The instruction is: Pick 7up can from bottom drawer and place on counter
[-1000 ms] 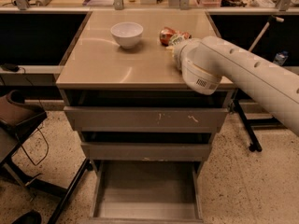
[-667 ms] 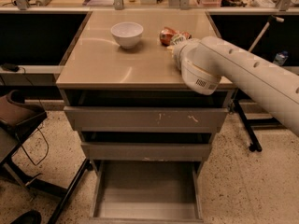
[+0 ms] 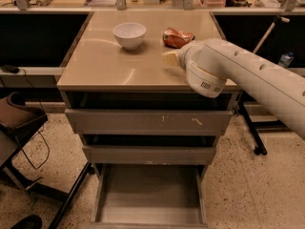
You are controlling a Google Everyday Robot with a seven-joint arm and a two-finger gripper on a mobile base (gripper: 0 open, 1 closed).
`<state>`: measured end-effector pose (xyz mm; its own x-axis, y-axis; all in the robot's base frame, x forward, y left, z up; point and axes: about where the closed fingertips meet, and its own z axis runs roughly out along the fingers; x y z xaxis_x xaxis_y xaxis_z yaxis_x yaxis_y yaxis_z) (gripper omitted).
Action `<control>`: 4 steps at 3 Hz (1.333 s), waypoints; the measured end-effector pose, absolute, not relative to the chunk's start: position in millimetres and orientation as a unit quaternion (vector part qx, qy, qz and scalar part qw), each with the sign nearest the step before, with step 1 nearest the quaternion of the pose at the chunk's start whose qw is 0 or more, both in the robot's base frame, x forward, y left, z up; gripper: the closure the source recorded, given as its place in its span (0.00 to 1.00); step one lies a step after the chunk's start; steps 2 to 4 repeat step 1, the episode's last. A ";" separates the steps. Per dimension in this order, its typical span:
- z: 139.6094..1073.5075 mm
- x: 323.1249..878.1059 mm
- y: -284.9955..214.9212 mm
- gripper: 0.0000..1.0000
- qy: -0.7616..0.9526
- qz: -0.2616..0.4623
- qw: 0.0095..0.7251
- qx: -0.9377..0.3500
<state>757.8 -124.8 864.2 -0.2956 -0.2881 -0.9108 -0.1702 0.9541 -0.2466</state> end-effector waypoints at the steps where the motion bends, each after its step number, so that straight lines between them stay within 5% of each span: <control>1: 864.2 757.8 -124.8 0.00 0.803 -0.051 0.576 -0.143; 4: 864.2 757.8 -124.8 0.00 0.803 -0.051 0.576 -0.143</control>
Offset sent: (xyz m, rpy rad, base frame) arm 0.0000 0.0000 0.0000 0.0000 0.0000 0.0000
